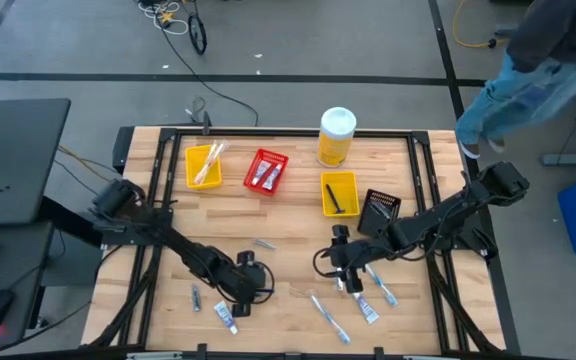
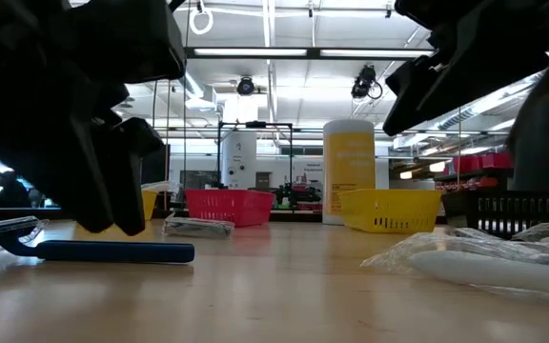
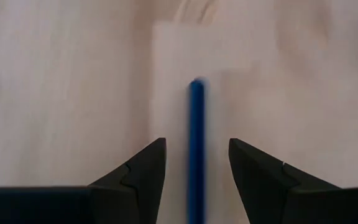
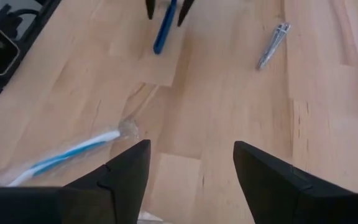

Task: Pick & Place Travel size toiletries
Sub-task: Put the blue razor into the yellow basket

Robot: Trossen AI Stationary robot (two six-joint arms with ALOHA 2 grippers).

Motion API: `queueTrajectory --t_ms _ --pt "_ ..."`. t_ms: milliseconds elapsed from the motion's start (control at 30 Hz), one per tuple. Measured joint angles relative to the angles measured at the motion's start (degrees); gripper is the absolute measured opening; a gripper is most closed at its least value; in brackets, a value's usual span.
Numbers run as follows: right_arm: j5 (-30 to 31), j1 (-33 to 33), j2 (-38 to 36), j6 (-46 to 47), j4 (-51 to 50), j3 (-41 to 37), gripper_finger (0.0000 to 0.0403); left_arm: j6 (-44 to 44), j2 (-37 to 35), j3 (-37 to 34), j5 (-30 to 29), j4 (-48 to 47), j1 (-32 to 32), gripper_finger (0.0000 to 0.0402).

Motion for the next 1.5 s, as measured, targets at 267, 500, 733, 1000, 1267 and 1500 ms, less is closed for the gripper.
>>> queueTrajectory --t_ms 267,500,733,1000,1267,1500 --pt "-0.1 -0.4 0.0 0.0 -0.1 0.0 0.0243 -1.7 2.3 3.4 0.4 -7.5 -0.1 0.0185" --pt "0.0 -0.4 0.0 0.0 0.1 0.0 0.0254 -2.0 3.2 3.5 0.4 -8.0 -0.5 0.0181" --pt "-0.1 -0.4 0.0 0.0 1.5 0.0 0.0244 -2.0 3.2 3.5 0.1 -8.9 -0.5 0.0119" --pt "-1.8 -0.4 4.0 -1.4 10.5 0.0 0.0242 -2.9 3.2 3.4 0.5 -9.1 0.3 0.0059" --pt "-1.6 -2.4 10.6 -2.4 21.0 0.0 0.0251 2.4 3.7 5.5 -1.7 -9.9 1.3 0.0052" --pt "-3.7 -5.7 15.6 -1.5 26.6 0.0 0.0229 5.7 3.6 8.8 -6.7 -9.3 4.7 0.0047"
